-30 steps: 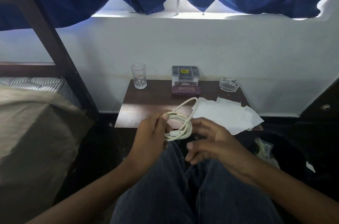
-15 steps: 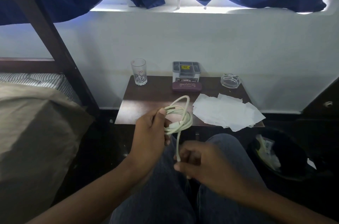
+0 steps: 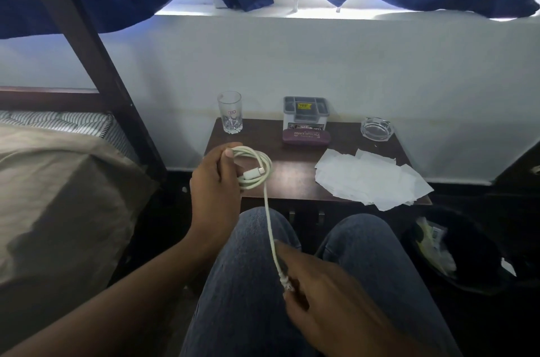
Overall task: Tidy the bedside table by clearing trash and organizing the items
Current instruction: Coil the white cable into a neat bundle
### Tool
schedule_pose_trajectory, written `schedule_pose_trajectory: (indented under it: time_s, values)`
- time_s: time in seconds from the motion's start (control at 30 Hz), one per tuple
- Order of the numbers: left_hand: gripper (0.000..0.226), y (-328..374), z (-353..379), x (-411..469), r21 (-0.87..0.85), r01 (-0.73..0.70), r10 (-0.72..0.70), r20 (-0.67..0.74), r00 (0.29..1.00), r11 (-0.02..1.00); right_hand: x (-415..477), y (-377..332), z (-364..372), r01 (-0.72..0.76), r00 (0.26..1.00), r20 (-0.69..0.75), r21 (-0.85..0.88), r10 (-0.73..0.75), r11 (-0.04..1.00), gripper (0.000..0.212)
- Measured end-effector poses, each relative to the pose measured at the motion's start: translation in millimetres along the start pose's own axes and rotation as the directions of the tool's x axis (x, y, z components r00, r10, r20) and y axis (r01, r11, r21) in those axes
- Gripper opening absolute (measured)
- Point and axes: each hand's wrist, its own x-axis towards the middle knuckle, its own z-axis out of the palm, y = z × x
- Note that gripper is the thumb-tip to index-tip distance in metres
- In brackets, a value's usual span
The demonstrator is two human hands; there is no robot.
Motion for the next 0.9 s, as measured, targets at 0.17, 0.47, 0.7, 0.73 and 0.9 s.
schedule_pose_trajectory:
  time_s: [0.17,0.47,0.7,0.73,0.9]
  values:
    - [0.031,-8,-2,5,0.066,-0.026,0.028,-0.024,0.999,0.997,-2,-6,-7,0.008,1.000,-0.008,0.004,-0.008,1.000,0.078]
    - [0.025,-10,2,-8,0.126,-0.080,0.055,0.190,0.980,0.989,-1,1,-18,0.502,0.830,-0.147,-0.224,-0.538,0.835,0.022]
    - [0.043,-2,8,-30,-0.028,-0.137,0.120,0.680,0.724,0.990,8,-8,-60,0.263,0.937,-0.348,0.663,-0.022,0.701,0.019]
    - [0.044,0,9,-33,-0.028,-0.120,0.104,0.712,0.695,0.992,10,-3,-63,0.205,0.948,-0.312,0.747,0.061,0.632,0.022]
    - [0.023,9,9,-38,-0.053,0.033,0.019,0.771,0.636,0.998,18,16,-68,0.080,0.943,-0.228,0.861,0.241,0.502,0.030]
